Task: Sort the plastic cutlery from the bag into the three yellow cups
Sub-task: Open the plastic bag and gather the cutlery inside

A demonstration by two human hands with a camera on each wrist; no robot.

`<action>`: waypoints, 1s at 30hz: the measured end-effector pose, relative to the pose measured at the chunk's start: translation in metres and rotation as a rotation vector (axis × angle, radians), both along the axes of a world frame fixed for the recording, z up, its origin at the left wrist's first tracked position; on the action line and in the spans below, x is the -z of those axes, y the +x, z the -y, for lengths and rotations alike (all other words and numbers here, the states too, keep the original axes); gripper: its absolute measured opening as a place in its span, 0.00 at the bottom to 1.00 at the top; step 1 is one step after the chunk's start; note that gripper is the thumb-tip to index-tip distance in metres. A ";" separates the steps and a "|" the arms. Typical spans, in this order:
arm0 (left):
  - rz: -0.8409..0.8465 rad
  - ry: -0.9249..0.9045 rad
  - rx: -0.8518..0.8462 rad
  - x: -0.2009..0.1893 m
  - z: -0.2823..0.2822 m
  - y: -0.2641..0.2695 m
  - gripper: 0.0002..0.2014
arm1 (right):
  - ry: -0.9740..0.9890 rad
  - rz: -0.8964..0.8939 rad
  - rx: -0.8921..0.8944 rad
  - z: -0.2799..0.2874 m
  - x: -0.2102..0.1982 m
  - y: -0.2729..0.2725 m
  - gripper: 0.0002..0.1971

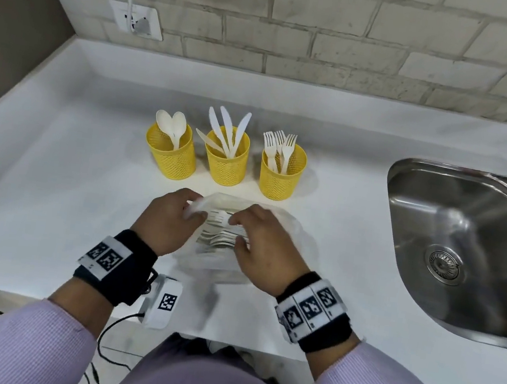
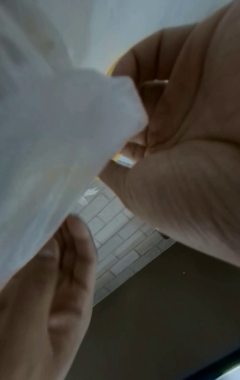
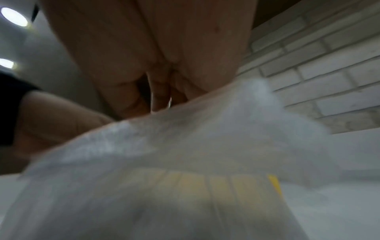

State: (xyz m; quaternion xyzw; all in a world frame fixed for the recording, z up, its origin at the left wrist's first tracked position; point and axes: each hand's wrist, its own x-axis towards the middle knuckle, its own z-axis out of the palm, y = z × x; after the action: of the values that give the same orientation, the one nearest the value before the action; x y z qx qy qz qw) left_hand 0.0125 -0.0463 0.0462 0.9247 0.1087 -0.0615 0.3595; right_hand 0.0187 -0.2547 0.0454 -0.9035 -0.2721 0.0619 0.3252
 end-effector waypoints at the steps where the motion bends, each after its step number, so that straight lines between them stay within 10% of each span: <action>1: 0.057 0.007 0.023 0.000 0.001 0.002 0.05 | -0.141 -0.081 -0.027 -0.004 0.006 0.004 0.25; 7: 0.234 -0.155 0.040 -0.011 0.000 0.005 0.10 | -0.523 -0.162 -0.008 -0.014 0.026 0.021 0.54; 20: 0.547 -0.051 0.234 -0.031 0.028 -0.001 0.08 | -0.014 -0.415 0.350 -0.020 0.036 0.022 0.55; 30: -0.014 0.245 0.615 0.011 0.022 -0.049 0.12 | 0.091 -0.533 0.343 -0.002 0.040 0.032 0.53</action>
State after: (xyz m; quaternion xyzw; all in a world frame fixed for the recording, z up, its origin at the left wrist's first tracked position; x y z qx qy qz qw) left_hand -0.0364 -0.0688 0.0356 0.9501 -0.1667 -0.1601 0.2096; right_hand 0.0503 -0.2529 0.0055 -0.8727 -0.0233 0.2285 0.4309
